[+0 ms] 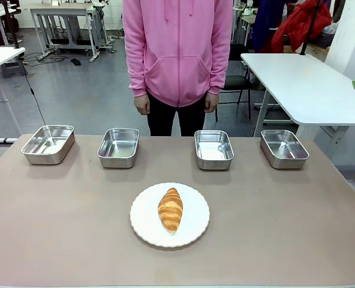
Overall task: Place the bread in the container.
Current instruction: Place the Butter Roll into the Airtight Container indicated by the human.
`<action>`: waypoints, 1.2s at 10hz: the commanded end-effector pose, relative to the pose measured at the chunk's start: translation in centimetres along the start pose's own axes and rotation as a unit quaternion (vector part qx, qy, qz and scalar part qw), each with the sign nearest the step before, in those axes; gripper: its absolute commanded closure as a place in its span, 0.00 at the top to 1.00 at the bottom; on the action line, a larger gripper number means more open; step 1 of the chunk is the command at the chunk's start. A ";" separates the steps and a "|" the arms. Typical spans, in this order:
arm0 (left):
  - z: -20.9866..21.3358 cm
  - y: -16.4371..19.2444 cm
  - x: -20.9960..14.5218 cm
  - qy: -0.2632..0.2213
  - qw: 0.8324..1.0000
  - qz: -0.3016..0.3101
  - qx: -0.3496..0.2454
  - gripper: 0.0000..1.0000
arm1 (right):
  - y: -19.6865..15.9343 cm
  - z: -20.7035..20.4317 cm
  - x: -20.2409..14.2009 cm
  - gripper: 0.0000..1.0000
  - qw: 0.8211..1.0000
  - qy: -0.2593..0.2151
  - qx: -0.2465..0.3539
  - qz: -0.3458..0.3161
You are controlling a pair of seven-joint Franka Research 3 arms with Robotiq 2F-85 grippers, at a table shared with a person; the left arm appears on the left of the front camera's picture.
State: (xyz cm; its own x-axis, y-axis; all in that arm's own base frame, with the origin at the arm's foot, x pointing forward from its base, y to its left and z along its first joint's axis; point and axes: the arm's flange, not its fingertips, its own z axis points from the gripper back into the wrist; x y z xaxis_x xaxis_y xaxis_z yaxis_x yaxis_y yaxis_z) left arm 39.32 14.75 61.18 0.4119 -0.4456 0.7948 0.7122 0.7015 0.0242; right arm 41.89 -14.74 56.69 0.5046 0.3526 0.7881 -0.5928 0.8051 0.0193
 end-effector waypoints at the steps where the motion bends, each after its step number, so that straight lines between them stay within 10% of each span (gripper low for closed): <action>1: 0.1 -0.1 0.1 -0.004 1.000 -0.004 -0.002 1.00 | -0.3 -0.1 0.0 1.00 1.000 -0.014 0.005 0.006; 12: 0.1 -0.1 0.1 -0.004 1.000 -0.004 -0.002 1.00 | -0.3 -0.1 0.0 1.00 1.000 -0.014 0.005 0.006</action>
State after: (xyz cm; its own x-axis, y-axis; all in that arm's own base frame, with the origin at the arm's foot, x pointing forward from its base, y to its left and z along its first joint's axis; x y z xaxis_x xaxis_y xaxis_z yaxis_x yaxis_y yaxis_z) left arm 39.32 14.75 61.18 0.4119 -0.4456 0.7948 0.7122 0.7015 0.0242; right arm 41.89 -14.74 56.69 0.5046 0.3526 0.7881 -0.5928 0.8051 0.0194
